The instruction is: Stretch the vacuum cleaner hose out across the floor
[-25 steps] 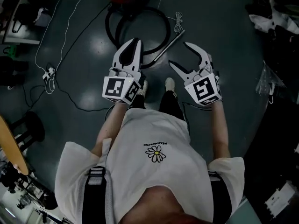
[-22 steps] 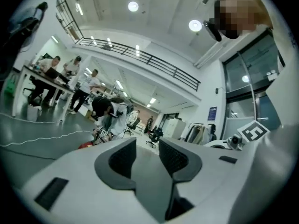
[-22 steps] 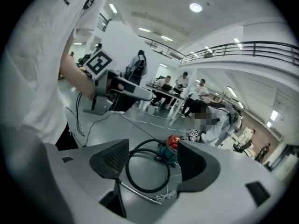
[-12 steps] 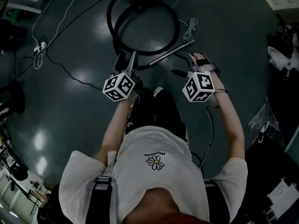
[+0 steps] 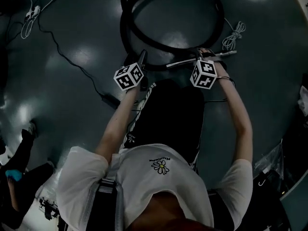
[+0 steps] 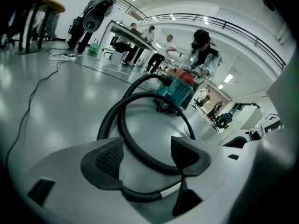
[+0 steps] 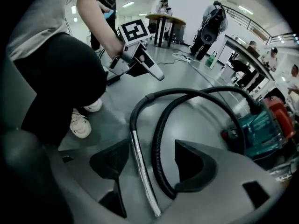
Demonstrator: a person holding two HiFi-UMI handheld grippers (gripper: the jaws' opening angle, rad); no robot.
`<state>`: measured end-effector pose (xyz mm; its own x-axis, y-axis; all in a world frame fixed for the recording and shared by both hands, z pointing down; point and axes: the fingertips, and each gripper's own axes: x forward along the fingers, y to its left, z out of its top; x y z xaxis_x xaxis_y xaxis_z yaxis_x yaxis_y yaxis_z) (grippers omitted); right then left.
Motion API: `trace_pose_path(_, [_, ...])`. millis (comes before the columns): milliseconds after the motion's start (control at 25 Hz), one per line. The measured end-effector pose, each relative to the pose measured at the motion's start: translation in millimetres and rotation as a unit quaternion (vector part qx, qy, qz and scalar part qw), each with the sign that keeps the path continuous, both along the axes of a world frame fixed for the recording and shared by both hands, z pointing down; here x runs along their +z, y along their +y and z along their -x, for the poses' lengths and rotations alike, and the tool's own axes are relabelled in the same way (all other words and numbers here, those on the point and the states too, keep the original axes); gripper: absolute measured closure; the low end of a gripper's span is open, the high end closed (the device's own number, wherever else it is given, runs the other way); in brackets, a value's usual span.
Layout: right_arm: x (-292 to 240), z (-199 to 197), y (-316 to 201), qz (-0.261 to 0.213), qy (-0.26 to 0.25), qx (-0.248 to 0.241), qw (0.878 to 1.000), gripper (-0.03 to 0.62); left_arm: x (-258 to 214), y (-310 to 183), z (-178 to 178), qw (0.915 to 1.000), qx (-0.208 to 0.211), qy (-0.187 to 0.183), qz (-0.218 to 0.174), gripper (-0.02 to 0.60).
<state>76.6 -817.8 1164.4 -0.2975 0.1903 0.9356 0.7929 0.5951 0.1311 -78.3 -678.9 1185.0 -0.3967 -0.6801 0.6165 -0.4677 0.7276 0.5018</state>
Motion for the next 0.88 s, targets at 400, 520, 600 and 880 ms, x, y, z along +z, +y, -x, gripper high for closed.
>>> trace_pose_path(400, [165,-16,26,0.001,0.102,-0.093,0.99,0.278,146,59,4,0.9802,-0.161,0.113,0.023,0.284])
trace_pose_path(520, [188,-14,33,0.003,0.107,-0.082,0.991,0.278,165,71,-5,0.9747,-0.175,0.134,0.036,0.284])
trace_pose_path(600, [199,-13,38,0.007,0.113,-0.075,0.991,0.278,173,74,-11,0.9719,-0.179,0.147,0.045,0.284])
trace_pose_path(880, [229,-28,50,-0.007,0.142,-0.119,0.983,0.279,195,53,-17,0.9694,-0.171,0.161,0.072,0.285])
